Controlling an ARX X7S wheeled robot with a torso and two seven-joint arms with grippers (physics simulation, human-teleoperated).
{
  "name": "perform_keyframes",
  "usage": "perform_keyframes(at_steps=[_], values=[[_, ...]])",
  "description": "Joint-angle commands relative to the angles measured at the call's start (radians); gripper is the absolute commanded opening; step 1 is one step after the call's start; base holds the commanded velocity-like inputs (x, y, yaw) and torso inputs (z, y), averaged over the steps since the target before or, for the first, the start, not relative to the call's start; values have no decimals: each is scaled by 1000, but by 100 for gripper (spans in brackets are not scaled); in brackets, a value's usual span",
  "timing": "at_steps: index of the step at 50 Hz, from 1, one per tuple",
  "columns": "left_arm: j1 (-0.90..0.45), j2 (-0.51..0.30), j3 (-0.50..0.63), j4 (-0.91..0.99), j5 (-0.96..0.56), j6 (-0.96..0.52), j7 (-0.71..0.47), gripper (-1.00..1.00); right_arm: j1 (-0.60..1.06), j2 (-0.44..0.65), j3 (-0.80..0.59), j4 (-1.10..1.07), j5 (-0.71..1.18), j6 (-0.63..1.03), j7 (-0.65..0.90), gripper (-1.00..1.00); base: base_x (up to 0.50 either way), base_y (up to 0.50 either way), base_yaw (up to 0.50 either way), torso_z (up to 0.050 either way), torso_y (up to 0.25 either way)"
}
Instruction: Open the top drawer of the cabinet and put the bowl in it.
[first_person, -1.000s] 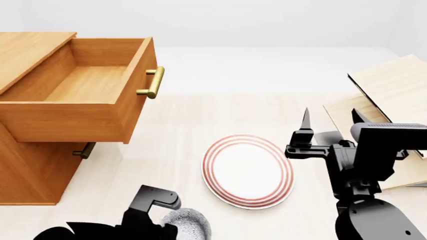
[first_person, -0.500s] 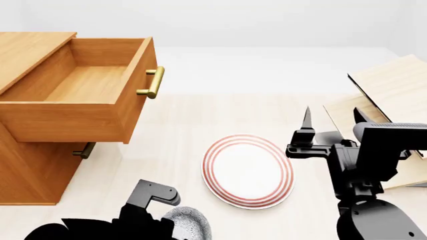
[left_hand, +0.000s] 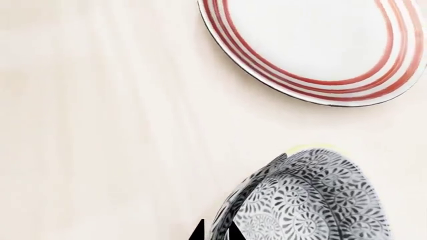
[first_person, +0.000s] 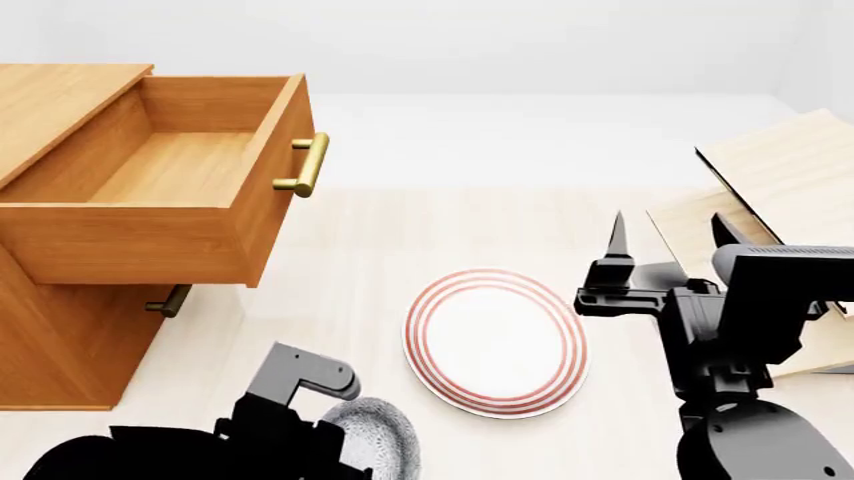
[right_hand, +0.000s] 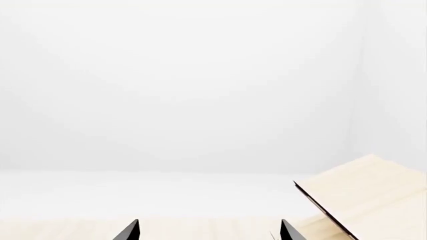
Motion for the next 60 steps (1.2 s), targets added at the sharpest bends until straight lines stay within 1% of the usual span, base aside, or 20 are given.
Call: perform_keyframes(at_steps=[1, 9, 16, 22, 33, 42, 52, 60], values=[[-37, -7, -33, 68, -67, -24, -58, -100, -1, 2, 1, -1, 3, -3, 3, 100, 0, 0, 0, 0, 0], [-86, -13, -70, 126, -161, -55, -131, -100, 0, 5, 4, -9, 8, 3, 8, 100, 0, 0, 0, 0, 0], [-120, -14, -82, 159, -219, -70, -178, -100, 1, 8, 8, -15, 12, 5, 11, 100, 0, 0, 0, 0, 0], [-153, -10, -88, 208, -303, -85, -246, -100, -1, 12, 16, -23, 19, 8, 15, 100, 0, 0, 0, 0, 0], [-221, -1, -74, 268, -445, -88, -361, -100, -14, 21, 48, -49, 38, 15, 26, 100, 0, 0, 0, 0, 0], [-265, 30, -42, 294, -513, -75, -423, -100, -21, 31, 76, -72, 54, 24, 36, 100, 0, 0, 0, 0, 0], [-368, 54, -24, 301, -612, -39, -503, -100, -38, 39, 116, -94, 76, 29, 45, 100, 0, 0, 0, 0, 0], [-507, 61, -8, 299, -719, 4, -593, -100, -50, 49, 151, -122, 98, 41, 56, 100, 0, 0, 0, 0, 0]])
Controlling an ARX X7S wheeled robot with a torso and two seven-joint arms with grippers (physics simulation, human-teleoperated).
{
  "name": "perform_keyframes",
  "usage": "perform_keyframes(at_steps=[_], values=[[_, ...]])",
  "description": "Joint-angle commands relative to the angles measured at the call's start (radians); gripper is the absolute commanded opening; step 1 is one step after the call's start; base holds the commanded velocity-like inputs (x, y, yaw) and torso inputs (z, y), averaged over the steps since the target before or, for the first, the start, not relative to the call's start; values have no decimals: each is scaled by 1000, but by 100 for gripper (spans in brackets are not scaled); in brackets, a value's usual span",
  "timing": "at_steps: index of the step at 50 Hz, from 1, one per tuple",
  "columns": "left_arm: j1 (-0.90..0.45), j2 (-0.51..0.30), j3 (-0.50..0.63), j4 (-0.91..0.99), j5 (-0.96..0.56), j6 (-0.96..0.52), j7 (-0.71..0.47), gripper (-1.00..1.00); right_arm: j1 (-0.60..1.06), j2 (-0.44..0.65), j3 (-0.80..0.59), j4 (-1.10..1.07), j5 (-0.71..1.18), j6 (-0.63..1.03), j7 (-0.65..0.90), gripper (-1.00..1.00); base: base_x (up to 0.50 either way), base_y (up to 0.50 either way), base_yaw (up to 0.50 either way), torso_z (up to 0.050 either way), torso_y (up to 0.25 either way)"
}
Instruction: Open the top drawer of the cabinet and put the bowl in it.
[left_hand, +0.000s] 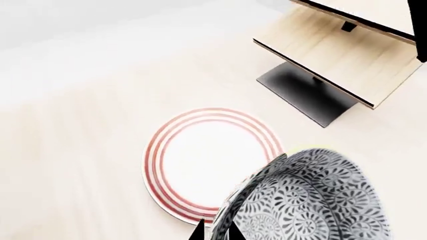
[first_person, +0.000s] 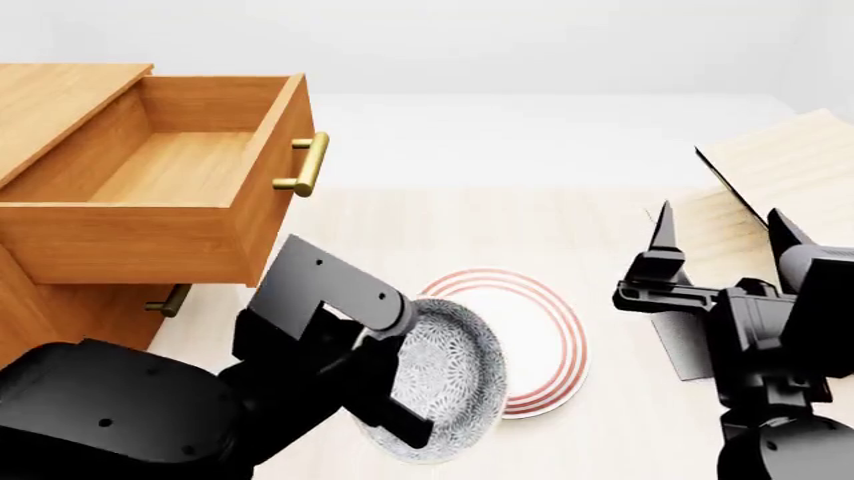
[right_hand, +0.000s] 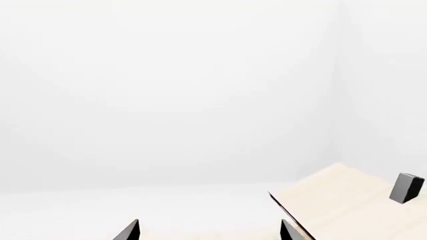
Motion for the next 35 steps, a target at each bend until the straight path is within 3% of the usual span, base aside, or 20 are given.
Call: perform_keyframes(at_steps=[1, 19, 35], values=[[-164, 16, 17, 7, -131, 49, -113, -100, -15, 12, 45, -31, 27, 12, 13, 100, 0, 0, 0, 0, 0], [-559, 24, 33, -134, -274, 115, -224, -100, -32, 27, 100, -71, 63, 26, 29, 100, 0, 0, 0, 0, 0], [-762, 42, -26, -435, -92, 188, -167, -100, -44, 28, 106, -70, 67, 14, 29, 100, 0, 0, 0, 0, 0]])
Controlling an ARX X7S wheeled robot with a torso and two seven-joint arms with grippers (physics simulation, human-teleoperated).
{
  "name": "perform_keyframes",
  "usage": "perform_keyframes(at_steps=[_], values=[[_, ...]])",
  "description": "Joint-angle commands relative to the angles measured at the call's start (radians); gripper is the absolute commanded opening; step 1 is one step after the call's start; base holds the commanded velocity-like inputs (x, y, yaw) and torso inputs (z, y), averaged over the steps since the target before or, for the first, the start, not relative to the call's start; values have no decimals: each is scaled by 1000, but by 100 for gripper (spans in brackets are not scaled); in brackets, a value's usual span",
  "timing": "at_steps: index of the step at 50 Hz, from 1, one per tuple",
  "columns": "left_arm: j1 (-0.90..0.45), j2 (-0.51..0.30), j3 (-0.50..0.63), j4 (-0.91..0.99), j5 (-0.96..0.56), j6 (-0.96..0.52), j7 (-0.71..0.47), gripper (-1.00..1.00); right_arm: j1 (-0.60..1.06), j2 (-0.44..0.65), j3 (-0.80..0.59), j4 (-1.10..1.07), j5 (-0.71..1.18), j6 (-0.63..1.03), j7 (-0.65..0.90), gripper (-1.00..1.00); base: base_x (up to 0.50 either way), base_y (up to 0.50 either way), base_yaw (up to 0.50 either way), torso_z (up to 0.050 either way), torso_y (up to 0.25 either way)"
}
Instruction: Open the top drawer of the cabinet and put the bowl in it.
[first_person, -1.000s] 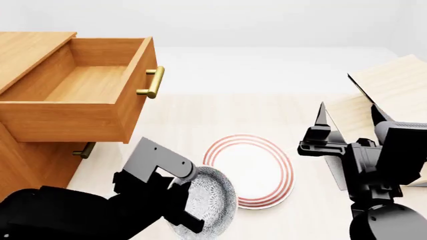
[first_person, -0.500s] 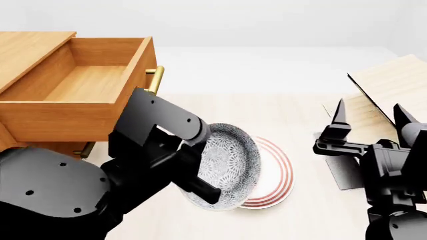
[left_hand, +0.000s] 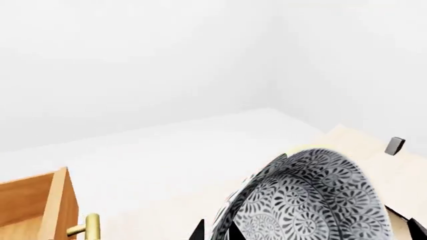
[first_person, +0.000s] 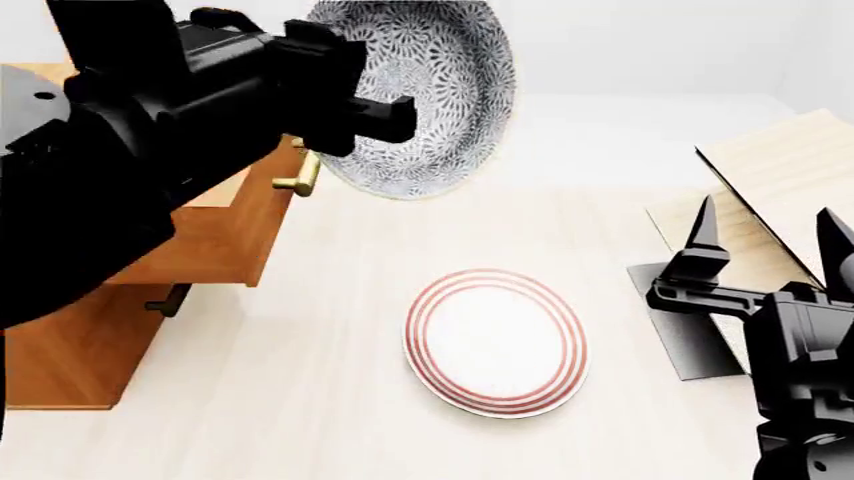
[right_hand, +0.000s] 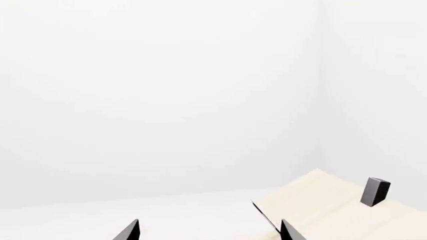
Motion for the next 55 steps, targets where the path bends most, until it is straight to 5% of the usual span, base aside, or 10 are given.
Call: perform_keyframes(at_steps=[1, 21, 55], values=[[-154, 11, -33, -196, 114, 54, 27, -100, -8, 2, 4, -5, 5, -4, 2, 100, 0, 0, 0, 0, 0], [-196, -20, -4, -525, 429, 167, 200, -100, -8, -2, -21, 21, -9, -23, 0, 100, 0, 0, 0, 0, 0], [-89, -4, 48, -872, 618, 339, 378, -100, 30, -4, -68, 51, -18, -14, 10, 100, 0, 0, 0, 0, 0]])
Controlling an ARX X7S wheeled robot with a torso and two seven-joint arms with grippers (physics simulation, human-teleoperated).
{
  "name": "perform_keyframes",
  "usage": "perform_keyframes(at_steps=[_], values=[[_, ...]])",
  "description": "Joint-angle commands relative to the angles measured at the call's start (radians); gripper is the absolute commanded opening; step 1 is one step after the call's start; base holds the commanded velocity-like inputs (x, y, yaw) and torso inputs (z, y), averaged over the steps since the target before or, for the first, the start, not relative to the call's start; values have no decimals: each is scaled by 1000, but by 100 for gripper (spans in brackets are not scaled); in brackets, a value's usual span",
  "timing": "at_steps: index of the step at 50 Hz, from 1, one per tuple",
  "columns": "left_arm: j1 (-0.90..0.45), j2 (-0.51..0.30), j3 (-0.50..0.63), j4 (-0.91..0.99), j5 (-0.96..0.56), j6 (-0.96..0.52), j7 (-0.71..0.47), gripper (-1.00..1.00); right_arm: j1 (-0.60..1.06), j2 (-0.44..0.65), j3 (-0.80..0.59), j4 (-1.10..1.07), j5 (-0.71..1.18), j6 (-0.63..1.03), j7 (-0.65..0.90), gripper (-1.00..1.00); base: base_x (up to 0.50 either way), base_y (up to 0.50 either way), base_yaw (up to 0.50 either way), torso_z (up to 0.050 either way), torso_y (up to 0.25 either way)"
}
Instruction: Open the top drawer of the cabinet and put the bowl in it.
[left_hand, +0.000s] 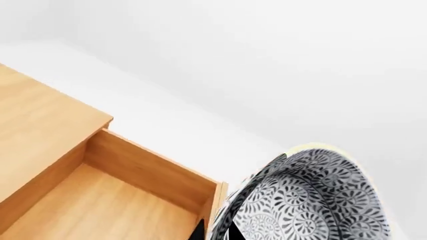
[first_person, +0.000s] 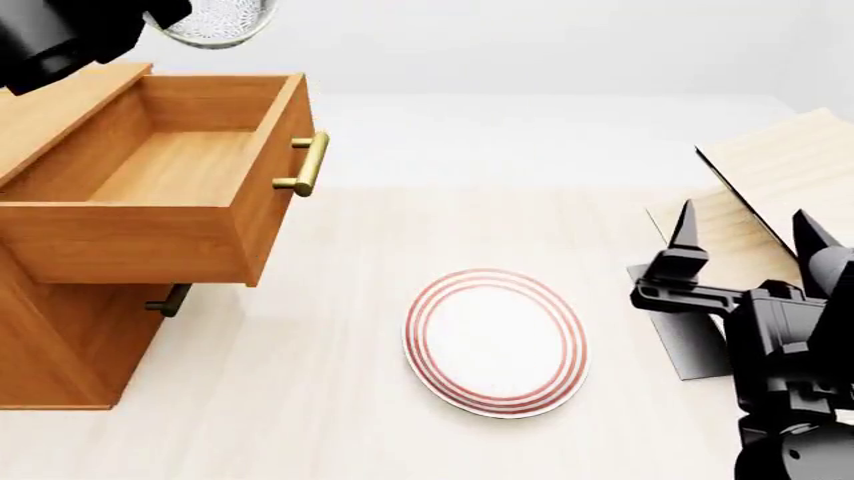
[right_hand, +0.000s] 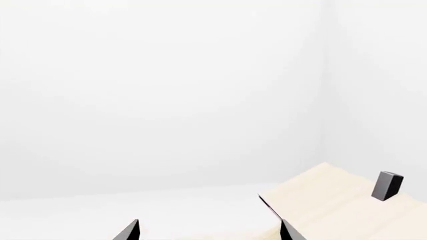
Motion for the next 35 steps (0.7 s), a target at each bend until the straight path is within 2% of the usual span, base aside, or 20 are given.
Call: perform_keyframes(at_steps=[1, 19, 35], values=[[30, 8, 7, -100, 55, 61, 59, -100, 11, 0, -11, 8, 1, 3, 3, 100, 0, 0, 0, 0, 0], [42, 19, 18, -254, 109, 132, 127, -100, 10, -3, -28, 28, -10, -10, 3, 100, 0, 0, 0, 0, 1], [74, 12, 8, -324, 114, 159, 113, -100, 11, -1, -35, 32, -11, -11, 9, 100, 0, 0, 0, 0, 1]])
